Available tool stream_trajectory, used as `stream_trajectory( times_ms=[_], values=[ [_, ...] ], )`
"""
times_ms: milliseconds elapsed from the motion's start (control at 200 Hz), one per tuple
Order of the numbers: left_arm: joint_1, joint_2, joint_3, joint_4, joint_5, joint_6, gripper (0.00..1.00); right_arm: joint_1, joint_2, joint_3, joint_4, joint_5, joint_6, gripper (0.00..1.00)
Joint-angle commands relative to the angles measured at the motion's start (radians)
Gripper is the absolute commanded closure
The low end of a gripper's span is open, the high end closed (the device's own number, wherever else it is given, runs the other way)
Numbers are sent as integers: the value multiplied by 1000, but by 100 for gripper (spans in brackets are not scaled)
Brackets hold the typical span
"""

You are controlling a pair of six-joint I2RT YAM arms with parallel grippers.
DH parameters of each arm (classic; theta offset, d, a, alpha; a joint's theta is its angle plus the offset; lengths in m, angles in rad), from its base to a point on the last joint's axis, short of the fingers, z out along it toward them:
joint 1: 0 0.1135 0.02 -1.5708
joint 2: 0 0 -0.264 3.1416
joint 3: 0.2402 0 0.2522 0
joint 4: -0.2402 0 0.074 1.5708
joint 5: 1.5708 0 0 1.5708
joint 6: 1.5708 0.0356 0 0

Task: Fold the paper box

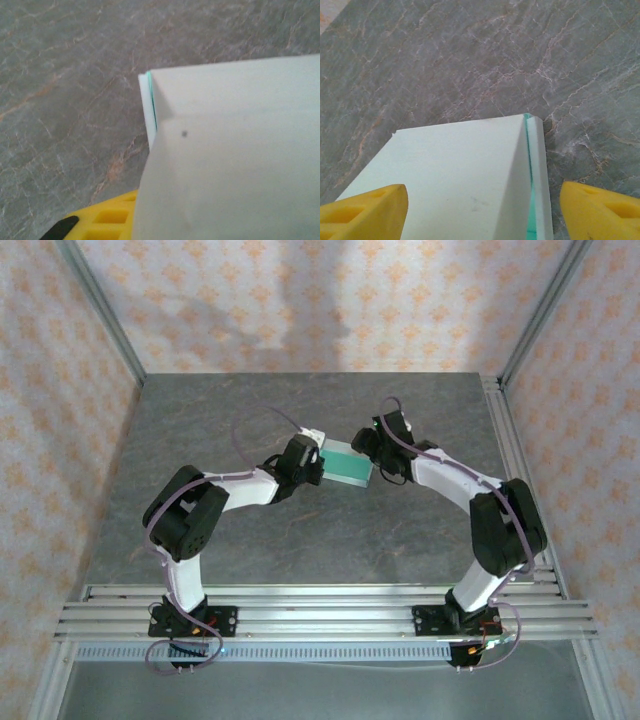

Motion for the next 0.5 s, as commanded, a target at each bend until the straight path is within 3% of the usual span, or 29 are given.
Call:
stream_trajectory(
  times_ms=[0, 200, 225, 260, 280, 335, 435, 490],
  values=[
    [-6, -9, -22, -49, 6, -14, 74, -9, 14, -19, 26, 8, 19, 21],
    [-5, -76, -90, -32, 28, -32, 63, -10, 27, -25, 39, 1, 20, 21],
    [-5, -91, -101, -32, 32, -32, 53, -11, 30, -27, 39, 1, 20, 21],
    [-5, -111, -118, -29, 42, -32, 50, -13, 31, -29, 42, -2, 21, 21],
    [-5, -123, -126, -27, 47, -33, 41, -14, 32, -30, 42, -4, 21, 21],
    [-6, -161, -156, -21, 58, -30, 30, -15, 36, -34, 48, -6, 22, 21],
    [-4, -224, -189, -42, 85, -25, 14, -19, 46, -38, 56, -21, 21, 21],
    [-4, -260, -204, -49, 121, -17, 10, -21, 54, -38, 58, -28, 22, 21]
  ],
)
